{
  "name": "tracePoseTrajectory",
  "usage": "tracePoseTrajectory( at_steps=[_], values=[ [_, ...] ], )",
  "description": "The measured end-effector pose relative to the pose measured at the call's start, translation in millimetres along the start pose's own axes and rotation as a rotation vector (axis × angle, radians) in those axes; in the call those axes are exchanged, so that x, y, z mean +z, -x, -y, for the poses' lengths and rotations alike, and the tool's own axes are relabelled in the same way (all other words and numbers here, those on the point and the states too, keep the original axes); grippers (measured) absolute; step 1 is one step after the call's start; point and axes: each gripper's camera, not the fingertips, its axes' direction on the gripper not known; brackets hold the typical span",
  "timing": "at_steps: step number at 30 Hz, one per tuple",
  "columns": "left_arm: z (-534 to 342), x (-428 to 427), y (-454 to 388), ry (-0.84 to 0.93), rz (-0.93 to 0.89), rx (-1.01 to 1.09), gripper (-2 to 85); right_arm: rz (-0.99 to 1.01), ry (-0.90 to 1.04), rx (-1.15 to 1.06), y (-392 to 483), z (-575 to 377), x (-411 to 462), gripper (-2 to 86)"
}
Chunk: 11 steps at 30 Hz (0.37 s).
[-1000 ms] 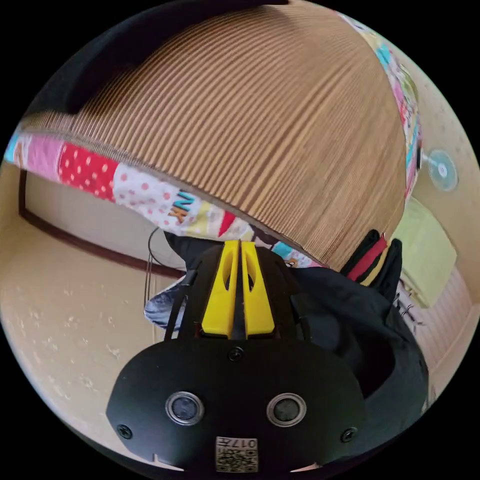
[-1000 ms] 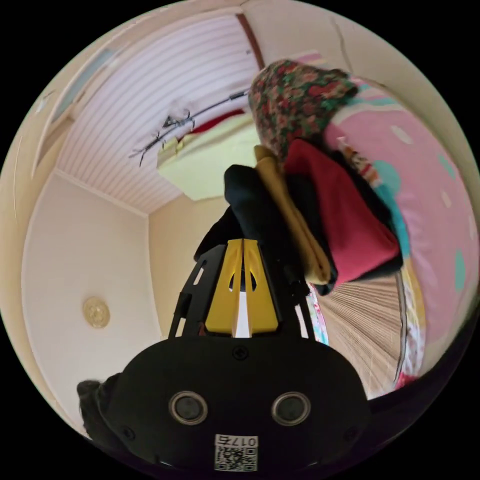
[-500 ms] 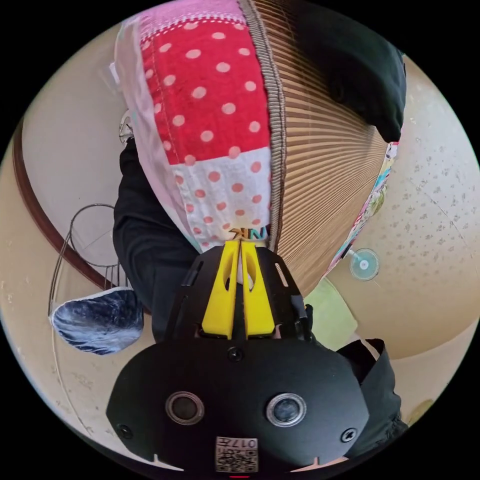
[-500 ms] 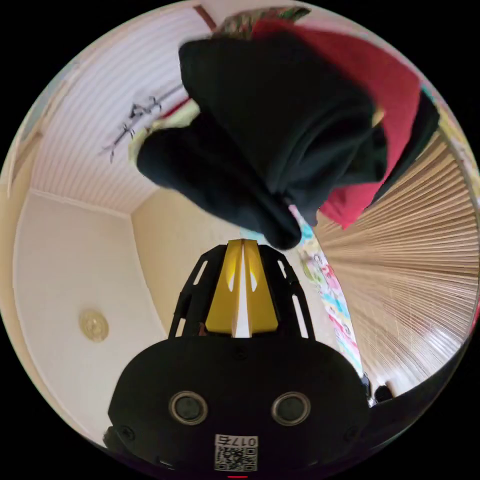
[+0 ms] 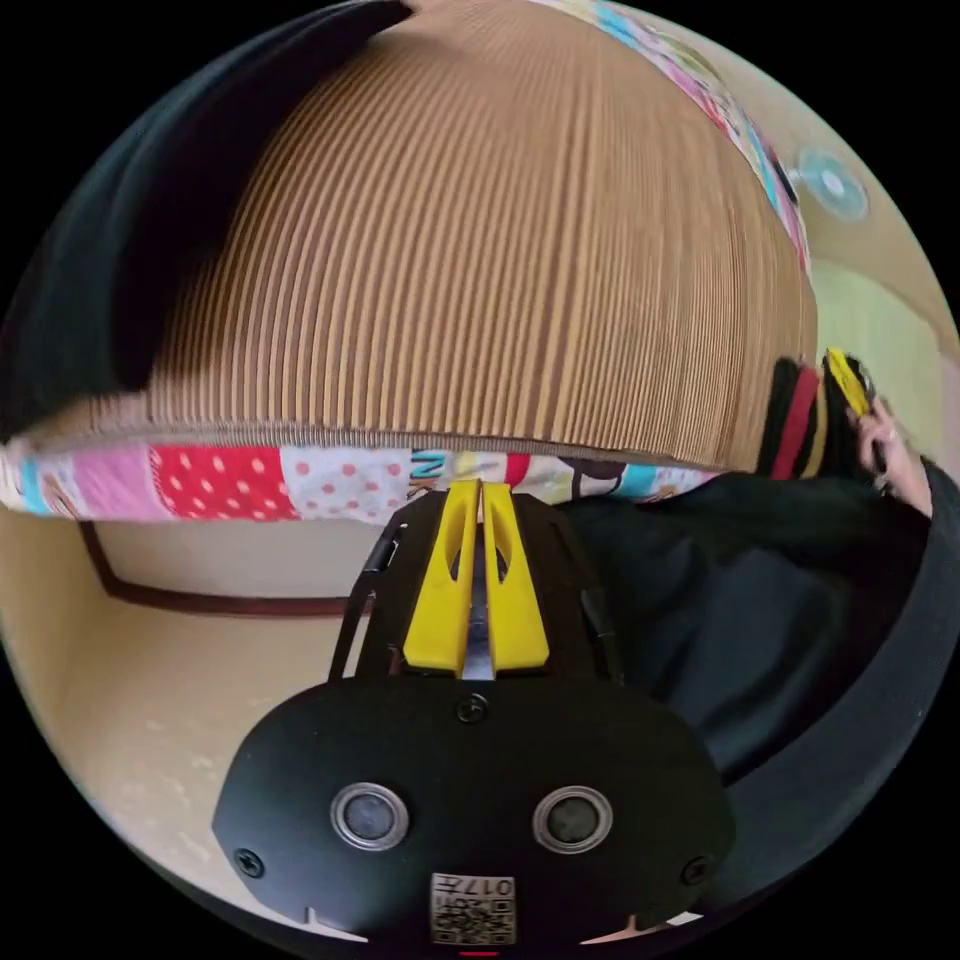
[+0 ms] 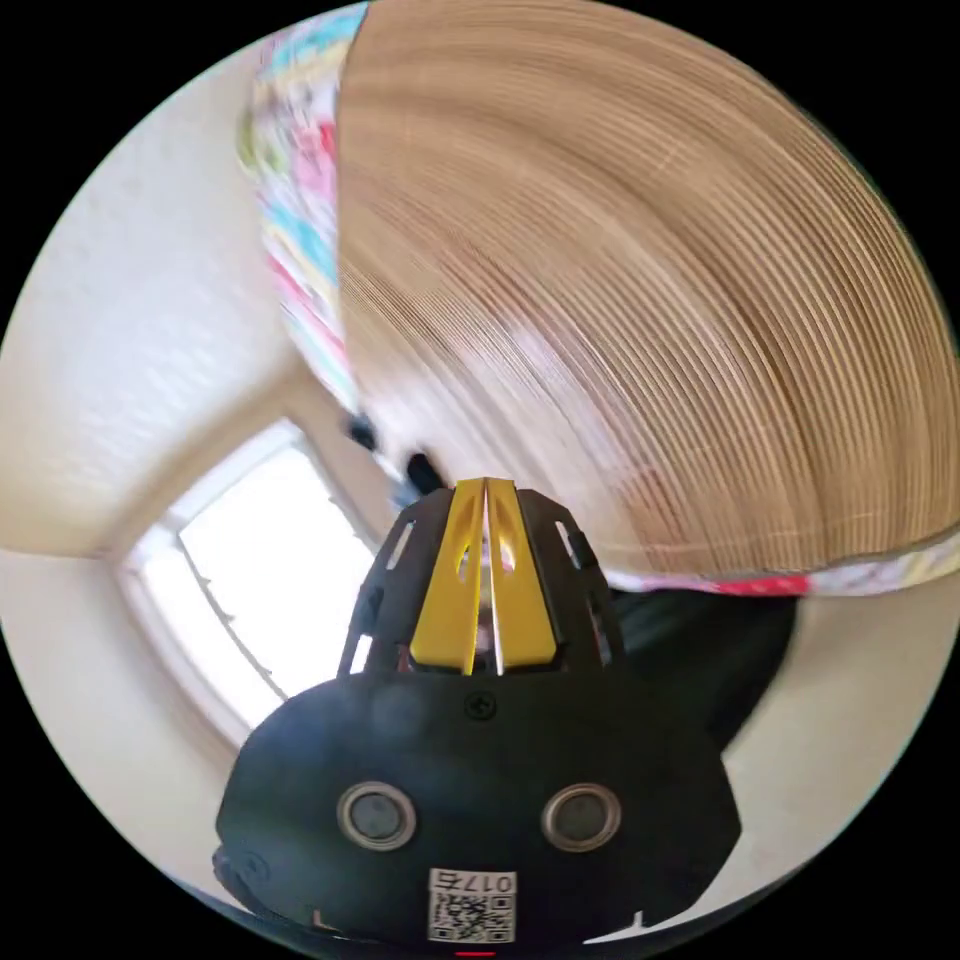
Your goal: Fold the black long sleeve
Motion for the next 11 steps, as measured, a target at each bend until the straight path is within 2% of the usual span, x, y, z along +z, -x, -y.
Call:
tracePoseTrajectory(
  at_steps=[1,2,4,6,7,9,11],
  values=[
    [3.3,-9.6,-15.5,-0.017,0.057,0.060,0.8,-0.183,0.079,-0.085,28.0,0.4,21.9,2.2],
    [5.1,-14.6,-22.5,-0.030,0.079,0.087,1.3,-0.262,0.111,-0.133,41.4,-1.1,32.9,2.9],
    [15.8,-34.6,-43.6,-0.100,0.148,0.165,4.7,-0.551,0.238,-0.330,89.8,-13.1,80.8,5.8],
    [30.5,-46.5,-54.3,-0.164,0.175,0.204,7.8,-0.780,0.310,-0.430,116.5,-20.9,117.5,8.3],
    [42.6,-51.3,-60.5,-0.207,0.187,0.232,10.5,-0.898,0.302,-0.492,131.7,-25.4,135.7,10.2],
    [63.0,-52.7,-70.1,-0.270,0.210,0.268,13.5,-0.991,0.189,-0.552,151.7,-30.2,147.7,12.8],
    [83.2,-45.6,-78.9,-0.308,0.239,0.280,15.9,-0.986,0.038,-0.544,165.0,-31.3,146.9,14.7]
  ],
)
